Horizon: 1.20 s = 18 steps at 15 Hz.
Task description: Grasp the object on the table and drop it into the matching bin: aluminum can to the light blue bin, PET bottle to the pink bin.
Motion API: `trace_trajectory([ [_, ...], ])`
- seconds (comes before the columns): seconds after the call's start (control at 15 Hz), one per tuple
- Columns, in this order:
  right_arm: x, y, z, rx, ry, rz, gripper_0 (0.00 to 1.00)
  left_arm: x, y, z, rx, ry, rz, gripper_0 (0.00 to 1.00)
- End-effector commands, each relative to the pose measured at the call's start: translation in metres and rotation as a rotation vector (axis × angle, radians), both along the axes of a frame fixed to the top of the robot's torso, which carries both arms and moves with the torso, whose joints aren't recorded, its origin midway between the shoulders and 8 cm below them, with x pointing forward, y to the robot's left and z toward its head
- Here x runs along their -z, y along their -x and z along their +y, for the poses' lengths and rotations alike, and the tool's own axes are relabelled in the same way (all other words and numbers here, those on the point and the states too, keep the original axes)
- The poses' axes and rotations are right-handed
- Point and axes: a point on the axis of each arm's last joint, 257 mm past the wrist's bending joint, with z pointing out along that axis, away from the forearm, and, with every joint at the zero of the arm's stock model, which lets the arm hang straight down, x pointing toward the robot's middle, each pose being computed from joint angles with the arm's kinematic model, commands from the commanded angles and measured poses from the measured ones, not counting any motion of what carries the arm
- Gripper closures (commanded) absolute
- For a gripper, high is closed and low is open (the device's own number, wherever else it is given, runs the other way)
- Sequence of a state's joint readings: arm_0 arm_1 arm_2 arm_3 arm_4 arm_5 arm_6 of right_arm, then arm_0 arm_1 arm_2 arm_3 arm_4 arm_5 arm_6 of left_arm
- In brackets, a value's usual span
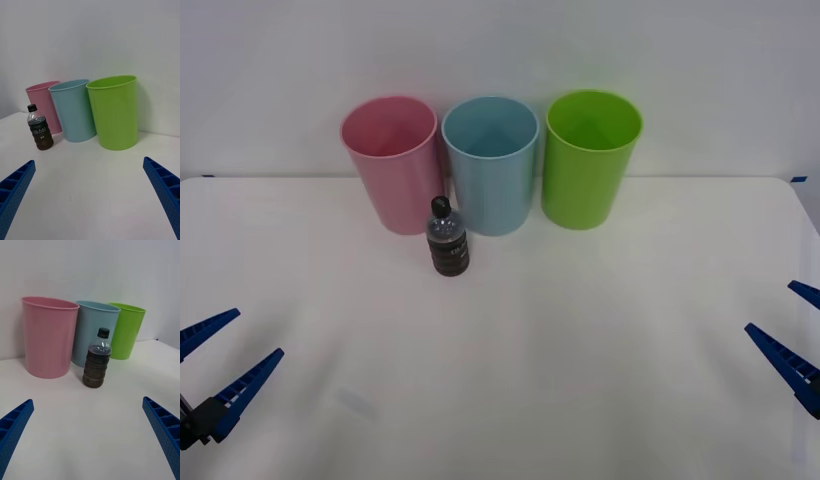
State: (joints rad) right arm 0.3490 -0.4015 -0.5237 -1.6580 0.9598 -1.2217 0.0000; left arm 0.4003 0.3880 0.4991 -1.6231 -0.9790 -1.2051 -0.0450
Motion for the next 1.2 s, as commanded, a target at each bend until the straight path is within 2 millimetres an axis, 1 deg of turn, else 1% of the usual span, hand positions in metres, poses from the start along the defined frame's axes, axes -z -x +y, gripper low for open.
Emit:
trace_trajectory([
  [0.07, 0.000, 0.000, 0.000, 0.000, 0.000, 0.000, 0.00, 0.014, 0.005, 0.005, -0.026, -0.053, -0.003, 0.00],
  [0.27, 0.000, 0.000, 0.000, 0.000, 0.000, 0.000, 0.00, 0.031, 0.001, 0.016, -0.062, -0.085, -0.018, 0.00],
  [0.33, 0.000, 0.000, 0.000, 0.000, 0.000, 0.000, 0.00, 0.034, -0.001, 0.018, -0.065, -0.093, -0.024, 0.00],
  [0.4, 0.000, 0.000, 0.000, 0.000, 0.000, 0.000, 0.00, 0.036, -0.004, 0.014, -0.060, -0.091, -0.022, 0.00],
  [0.47, 0.000, 0.000, 0.000, 0.000, 0.000, 0.000, 0.00, 0.037, -0.008, 0.009, -0.057, -0.088, -0.020, 0.00],
  [0.6, 0.000, 0.000, 0.000, 0.000, 0.000, 0.000, 0.00, 0.037, -0.019, -0.007, -0.033, -0.077, -0.029, 0.00],
  [0.73, 0.000, 0.000, 0.000, 0.000, 0.000, 0.000, 0.00, 0.042, -0.034, -0.019, -0.039, -0.078, -0.027, 0.00],
  [1.0, 0.000, 0.000, 0.000, 0.000, 0.000, 0.000, 0.00, 0.044, -0.053, -0.044, -0.027, -0.081, -0.043, 0.00],
  [1.2, 0.000, 0.000, 0.000, 0.000, 0.000, 0.000, 0.00, 0.047, -0.069, -0.069, -0.031, -0.072, -0.059, 0.00],
])
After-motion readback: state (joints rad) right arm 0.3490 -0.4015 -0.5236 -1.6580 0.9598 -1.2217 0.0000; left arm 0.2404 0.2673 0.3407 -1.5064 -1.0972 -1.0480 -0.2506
